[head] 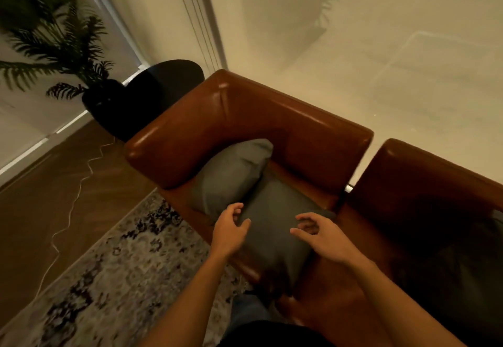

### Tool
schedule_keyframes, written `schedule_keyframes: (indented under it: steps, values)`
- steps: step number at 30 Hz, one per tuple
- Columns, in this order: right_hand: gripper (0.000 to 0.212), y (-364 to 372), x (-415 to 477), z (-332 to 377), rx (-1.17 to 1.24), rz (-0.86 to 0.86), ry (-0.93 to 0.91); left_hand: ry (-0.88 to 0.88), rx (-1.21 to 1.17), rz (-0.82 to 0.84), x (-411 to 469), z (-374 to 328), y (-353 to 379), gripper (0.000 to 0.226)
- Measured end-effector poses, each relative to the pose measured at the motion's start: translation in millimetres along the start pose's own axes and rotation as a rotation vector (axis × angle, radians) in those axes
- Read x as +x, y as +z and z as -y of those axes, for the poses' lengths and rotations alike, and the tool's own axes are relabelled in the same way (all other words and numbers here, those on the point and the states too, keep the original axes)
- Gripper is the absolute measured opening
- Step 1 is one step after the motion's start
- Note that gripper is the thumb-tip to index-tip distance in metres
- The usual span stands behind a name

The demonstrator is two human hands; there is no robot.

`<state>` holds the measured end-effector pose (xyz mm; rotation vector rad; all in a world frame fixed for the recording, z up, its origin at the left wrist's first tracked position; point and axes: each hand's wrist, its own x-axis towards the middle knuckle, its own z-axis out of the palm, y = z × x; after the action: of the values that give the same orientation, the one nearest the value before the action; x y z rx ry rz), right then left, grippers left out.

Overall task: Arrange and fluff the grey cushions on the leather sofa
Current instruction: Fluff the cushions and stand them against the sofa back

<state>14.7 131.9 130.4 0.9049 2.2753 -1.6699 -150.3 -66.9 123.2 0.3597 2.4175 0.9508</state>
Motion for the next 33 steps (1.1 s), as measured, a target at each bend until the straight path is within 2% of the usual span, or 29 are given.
schedule_keyframes:
  steps: [6,10,16,19,22,24,28,30,33]
  values:
    - [0.053,52,95,39,0.014,-0.025,0.160,-0.008,0.120,-0.014,86,46,-65,0.060]
    - [0.064,65,153,69,0.076,-0.064,0.288,-0.141,0.064,0.028,135,71,-95,0.079]
    - [0.074,57,254,98,0.204,-0.157,0.418,-0.521,-0.310,0.110,205,117,-102,0.103]
    - [0.088,54,312,104,0.304,-0.252,0.469,-0.718,-0.618,0.087,239,145,-94,0.098]
    - [0.106,54,361,105,0.420,-0.338,0.510,-0.868,-0.818,0.165,258,168,-82,0.094]
    - [0.124,59,389,100,0.462,-0.396,0.542,-0.929,-0.845,0.216,271,180,-71,0.101]
    - [0.148,73,423,89,0.451,-0.511,0.650,-0.996,-1.019,0.278,283,178,-56,0.091]
    - [0.143,75,429,86,0.385,-0.504,0.696,-0.997,-1.147,0.316,287,178,-53,0.082]
    - [0.111,72,424,87,0.256,-0.482,0.676,-0.959,-1.207,0.296,292,179,-61,0.064]
